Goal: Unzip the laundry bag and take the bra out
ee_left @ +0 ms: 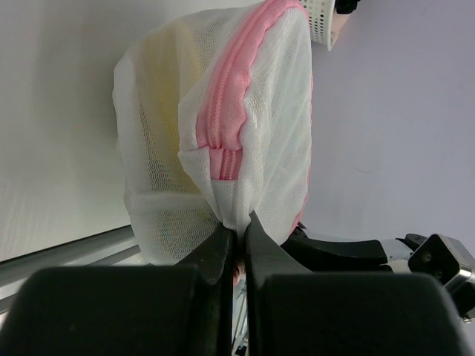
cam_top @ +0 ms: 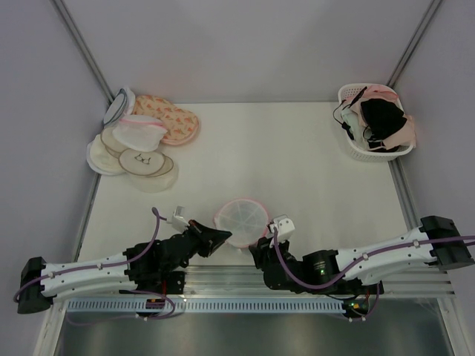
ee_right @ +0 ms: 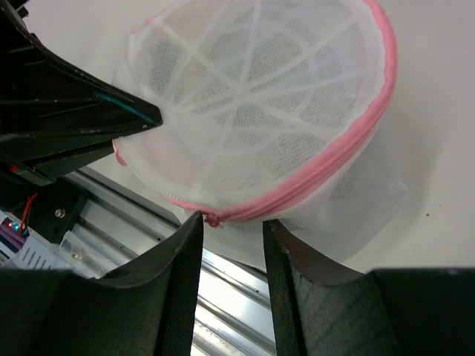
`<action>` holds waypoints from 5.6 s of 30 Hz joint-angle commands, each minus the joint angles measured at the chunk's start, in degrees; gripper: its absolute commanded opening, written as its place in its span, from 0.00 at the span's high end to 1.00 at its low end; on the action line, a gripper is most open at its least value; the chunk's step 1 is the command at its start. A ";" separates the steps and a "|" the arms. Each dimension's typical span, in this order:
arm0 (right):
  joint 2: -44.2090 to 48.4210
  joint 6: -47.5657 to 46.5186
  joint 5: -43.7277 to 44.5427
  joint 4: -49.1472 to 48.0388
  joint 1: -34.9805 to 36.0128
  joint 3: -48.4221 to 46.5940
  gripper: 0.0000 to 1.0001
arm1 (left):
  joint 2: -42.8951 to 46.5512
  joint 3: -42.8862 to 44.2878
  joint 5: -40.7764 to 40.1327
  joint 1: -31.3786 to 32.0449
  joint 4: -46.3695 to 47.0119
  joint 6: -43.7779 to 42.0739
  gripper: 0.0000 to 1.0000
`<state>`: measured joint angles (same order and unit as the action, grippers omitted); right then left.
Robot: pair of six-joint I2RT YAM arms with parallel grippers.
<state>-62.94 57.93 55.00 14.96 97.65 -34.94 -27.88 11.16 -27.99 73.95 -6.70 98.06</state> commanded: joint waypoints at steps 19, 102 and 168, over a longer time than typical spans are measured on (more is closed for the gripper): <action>-3.34 4.20 6.34 1.47 -0.18 -3.91 0.82 | -0.16 0.53 1.80 0.14 4.41 0.46 0.98; 1.77 -16.97 -17.46 25.04 -12.57 -9.01 0.99 | 2.16 12.21 -9.10 -0.04 -10.37 -34.75 0.98; 10.03 -10.38 -10.53 15.09 -15.38 -1.80 0.75 | -55.44 26.19 33.01 -32.91 41.06 13.29 0.00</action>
<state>-54.11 46.96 43.81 28.53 82.32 -36.51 -82.15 33.85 6.09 41.52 27.11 101.71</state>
